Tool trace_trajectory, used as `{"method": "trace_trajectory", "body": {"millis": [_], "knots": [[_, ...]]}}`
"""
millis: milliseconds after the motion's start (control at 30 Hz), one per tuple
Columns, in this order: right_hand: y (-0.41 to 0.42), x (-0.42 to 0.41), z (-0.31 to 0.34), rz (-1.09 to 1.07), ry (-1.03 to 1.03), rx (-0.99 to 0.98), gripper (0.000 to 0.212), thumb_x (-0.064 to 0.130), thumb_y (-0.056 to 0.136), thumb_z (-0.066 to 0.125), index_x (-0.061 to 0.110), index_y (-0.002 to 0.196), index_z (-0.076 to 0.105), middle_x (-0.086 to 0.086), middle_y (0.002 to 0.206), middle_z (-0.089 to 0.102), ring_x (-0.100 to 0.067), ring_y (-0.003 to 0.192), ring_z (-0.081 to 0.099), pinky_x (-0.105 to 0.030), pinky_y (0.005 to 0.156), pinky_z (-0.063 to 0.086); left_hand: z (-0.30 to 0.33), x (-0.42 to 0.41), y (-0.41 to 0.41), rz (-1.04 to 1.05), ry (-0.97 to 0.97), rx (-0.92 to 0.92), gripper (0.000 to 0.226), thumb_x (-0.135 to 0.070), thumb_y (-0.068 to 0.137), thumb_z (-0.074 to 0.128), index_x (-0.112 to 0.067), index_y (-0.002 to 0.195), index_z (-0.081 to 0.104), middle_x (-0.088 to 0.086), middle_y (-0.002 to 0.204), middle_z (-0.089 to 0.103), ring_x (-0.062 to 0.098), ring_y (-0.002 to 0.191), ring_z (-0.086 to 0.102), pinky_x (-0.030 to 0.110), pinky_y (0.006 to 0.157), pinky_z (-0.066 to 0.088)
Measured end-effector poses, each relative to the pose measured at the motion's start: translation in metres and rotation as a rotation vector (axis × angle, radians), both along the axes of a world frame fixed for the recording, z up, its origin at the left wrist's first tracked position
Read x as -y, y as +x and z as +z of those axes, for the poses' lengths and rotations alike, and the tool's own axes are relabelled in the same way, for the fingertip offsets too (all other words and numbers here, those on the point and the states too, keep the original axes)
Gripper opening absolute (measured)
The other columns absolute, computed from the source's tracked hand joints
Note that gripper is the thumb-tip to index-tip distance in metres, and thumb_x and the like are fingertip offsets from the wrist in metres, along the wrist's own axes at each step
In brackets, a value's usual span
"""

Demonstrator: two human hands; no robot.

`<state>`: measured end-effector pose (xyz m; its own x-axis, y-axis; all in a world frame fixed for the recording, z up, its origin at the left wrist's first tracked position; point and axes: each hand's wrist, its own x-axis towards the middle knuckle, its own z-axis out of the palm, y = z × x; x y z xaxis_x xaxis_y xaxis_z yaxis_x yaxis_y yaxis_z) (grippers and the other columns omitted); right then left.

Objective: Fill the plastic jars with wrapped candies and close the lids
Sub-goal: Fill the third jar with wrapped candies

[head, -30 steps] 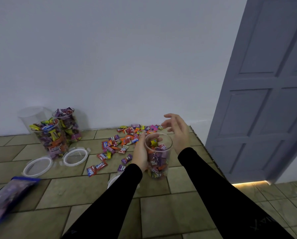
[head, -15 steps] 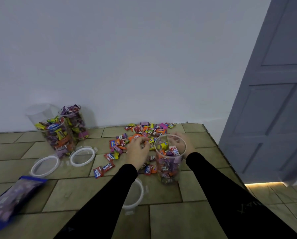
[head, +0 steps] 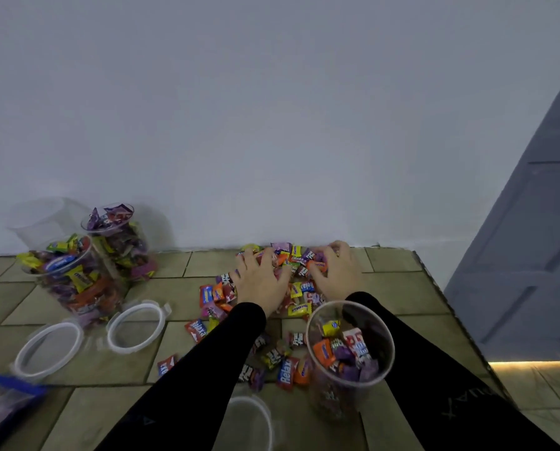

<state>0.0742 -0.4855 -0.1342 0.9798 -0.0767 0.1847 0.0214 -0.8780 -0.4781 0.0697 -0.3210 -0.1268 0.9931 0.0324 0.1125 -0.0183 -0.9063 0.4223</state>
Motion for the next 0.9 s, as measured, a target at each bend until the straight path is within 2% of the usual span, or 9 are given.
{"method": "trace_trajectory", "body": {"millis": [100, 267, 400, 467, 567, 633, 733, 800, 900], "knots": [[0.015, 0.0, -0.004, -0.04, -0.044, -0.042, 0.049, 0.05, 0.092, 0.047, 0.024, 0.133, 0.044, -0.011, 0.145, 0.03, -0.03, 0.138, 0.024, -0.043, 0.111, 0.027, 0.0, -0.002, 0.021, 0.006, 0.032, -0.039, 0.063, -0.061, 0.096, 0.03, -0.025, 0.149, 0.029, 0.013, 0.159, 0.013, 0.035, 0.146, 0.008, 0.053, 0.115, 0.012], [0.031, 0.002, -0.016, 0.064, -0.107, -0.048, 0.048, 0.052, 0.094, 0.043, 0.024, 0.133, 0.045, -0.006, 0.139, 0.038, -0.026, 0.131, 0.033, -0.042, 0.109, 0.03, -0.016, 0.001, 0.037, -0.035, 0.064, -0.099, 0.064, -0.062, 0.096, 0.031, -0.025, 0.148, 0.029, 0.013, 0.158, 0.016, 0.033, 0.146, 0.008, 0.054, 0.115, 0.009], [0.033, -0.001, -0.023, 0.159, -0.163, 0.024, 0.05, 0.055, 0.093, 0.041, 0.028, 0.136, 0.046, -0.002, 0.136, 0.04, -0.021, 0.129, 0.034, -0.039, 0.105, 0.031, -0.024, 0.006, 0.039, -0.028, 0.108, -0.006, 0.058, -0.058, 0.096, 0.032, -0.026, 0.145, 0.035, 0.014, 0.151, 0.027, 0.033, 0.143, 0.016, 0.052, 0.115, 0.011], [0.034, -0.004, -0.025, 0.159, -0.204, 0.026, 0.06, 0.062, 0.088, 0.03, 0.032, 0.138, 0.043, -0.001, 0.136, 0.04, -0.021, 0.128, 0.035, -0.04, 0.103, 0.032, -0.024, 0.007, 0.042, -0.058, 0.135, 0.043, 0.054, -0.053, 0.097, 0.034, -0.026, 0.144, 0.035, 0.013, 0.148, 0.029, 0.03, 0.14, 0.02, 0.05, 0.112, 0.017], [0.035, -0.007, -0.027, 0.147, -0.277, 0.026, 0.069, 0.061, 0.082, 0.015, 0.037, 0.145, 0.033, 0.0, 0.147, 0.033, -0.024, 0.131, 0.032, -0.042, 0.103, 0.032, -0.027, 0.01, 0.045, -0.128, 0.152, 0.043, 0.05, -0.046, 0.099, 0.032, -0.029, 0.146, 0.03, 0.009, 0.149, 0.028, 0.027, 0.138, 0.024, 0.049, 0.109, 0.021], [0.035, -0.008, -0.029, 0.167, -0.332, 0.025, 0.076, 0.059, 0.078, 0.006, 0.038, 0.148, 0.024, 0.001, 0.154, 0.025, -0.026, 0.133, 0.03, -0.043, 0.102, 0.033, -0.03, 0.011, 0.045, -0.128, 0.168, 0.049, 0.05, -0.045, 0.099, 0.031, -0.029, 0.146, 0.031, 0.006, 0.146, 0.035, 0.025, 0.135, 0.028, 0.047, 0.106, 0.025], [0.037, -0.008, -0.03, 0.201, -0.338, 0.009, 0.082, 0.051, 0.071, 0.007, 0.036, 0.15, 0.02, 0.005, 0.158, 0.015, -0.024, 0.133, 0.026, -0.044, 0.1, 0.034, -0.033, 0.01, 0.041, -0.103, 0.195, 0.101, 0.059, -0.054, 0.091, 0.02, -0.027, 0.139, 0.042, 0.005, 0.135, 0.046, 0.025, 0.125, 0.036, 0.042, 0.099, 0.031], [0.038, -0.007, -0.03, 0.22, -0.328, 0.012, 0.082, 0.05, 0.07, 0.009, 0.035, 0.149, 0.025, 0.007, 0.155, 0.022, -0.021, 0.131, 0.027, -0.042, 0.099, 0.033, -0.035, 0.009, 0.039, -0.108, 0.216, 0.116, 0.071, -0.059, 0.085, 0.011, -0.025, 0.135, 0.046, 0.006, 0.13, 0.048, 0.027, 0.122, 0.038, 0.041, 0.096, 0.033], [0.036, -0.007, -0.029, 0.233, -0.283, 0.04, 0.075, 0.052, 0.073, 0.013, 0.031, 0.14, 0.042, 0.007, 0.14, 0.045, -0.02, 0.124, 0.035, -0.038, 0.097, 0.034, -0.038, 0.005, 0.038, -0.112, 0.171, 0.133, 0.056, -0.055, 0.093, 0.028, -0.023, 0.132, 0.051, 0.009, 0.122, 0.05, 0.03, 0.117, 0.04, 0.042, 0.093, 0.035]]}}
